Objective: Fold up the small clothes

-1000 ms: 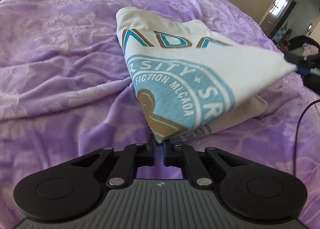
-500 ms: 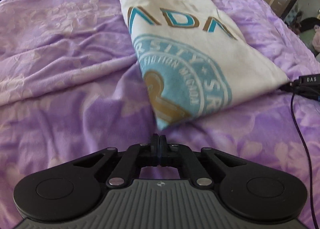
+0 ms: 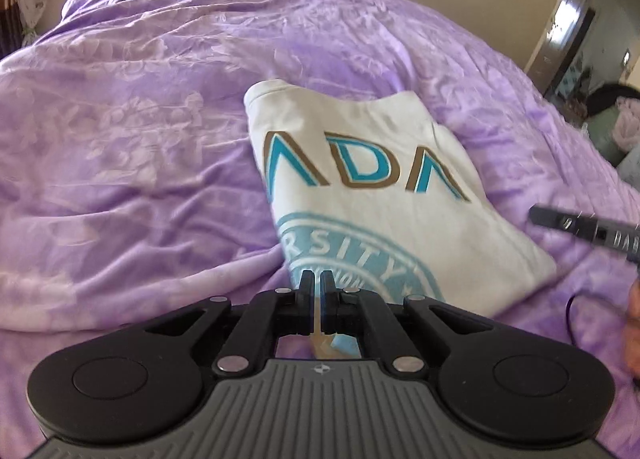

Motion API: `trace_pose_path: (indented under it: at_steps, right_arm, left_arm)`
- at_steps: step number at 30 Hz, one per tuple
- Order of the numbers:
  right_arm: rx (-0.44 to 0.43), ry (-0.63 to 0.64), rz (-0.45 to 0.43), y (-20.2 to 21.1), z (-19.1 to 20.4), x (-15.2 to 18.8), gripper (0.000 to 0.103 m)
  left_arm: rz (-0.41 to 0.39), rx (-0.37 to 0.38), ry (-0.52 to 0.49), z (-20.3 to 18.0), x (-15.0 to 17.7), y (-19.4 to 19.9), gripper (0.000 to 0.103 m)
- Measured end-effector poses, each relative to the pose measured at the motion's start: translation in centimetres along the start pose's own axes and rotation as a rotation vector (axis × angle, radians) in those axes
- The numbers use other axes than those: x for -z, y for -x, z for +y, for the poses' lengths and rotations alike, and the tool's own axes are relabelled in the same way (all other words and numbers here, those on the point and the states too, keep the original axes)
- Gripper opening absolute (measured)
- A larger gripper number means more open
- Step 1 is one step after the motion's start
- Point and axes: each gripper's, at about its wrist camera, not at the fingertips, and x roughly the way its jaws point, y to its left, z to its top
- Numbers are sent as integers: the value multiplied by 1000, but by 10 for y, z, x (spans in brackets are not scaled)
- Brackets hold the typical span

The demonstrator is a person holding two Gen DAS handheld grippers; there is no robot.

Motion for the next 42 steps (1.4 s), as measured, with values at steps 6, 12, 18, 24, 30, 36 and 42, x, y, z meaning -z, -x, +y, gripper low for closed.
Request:
trace_pose_path:
  at_steps: [6,12,18,24,30,36,42]
  right_arm:
    - [103,55,100,-43,0,16,0]
    - [115,3,191,-64,-19,25,0]
    - [63,-36,141,-47,-22,19,11]
    - [76,-108,0,-30,-37,-3,58]
    - [9,-263,58,-64,-75,-17,65]
    - [-60,-331,105,-94,-92,-24,65]
    - [-136,-411,130,-116,-108,-28,63]
  left_arm:
    - [27,33,31,1,7,-27,0]
    - [100,-3,4,-1,14,-55,2]
    - [31,1,-11,-3,5,-24,12]
    - [-77,3,71,21,-19,-15,62]
    - [-64,38,221,52,-37,-43,71]
    - [-38,47,257,64,-46,-67,73]
    - [-28,89,286,73,-53,-88,73]
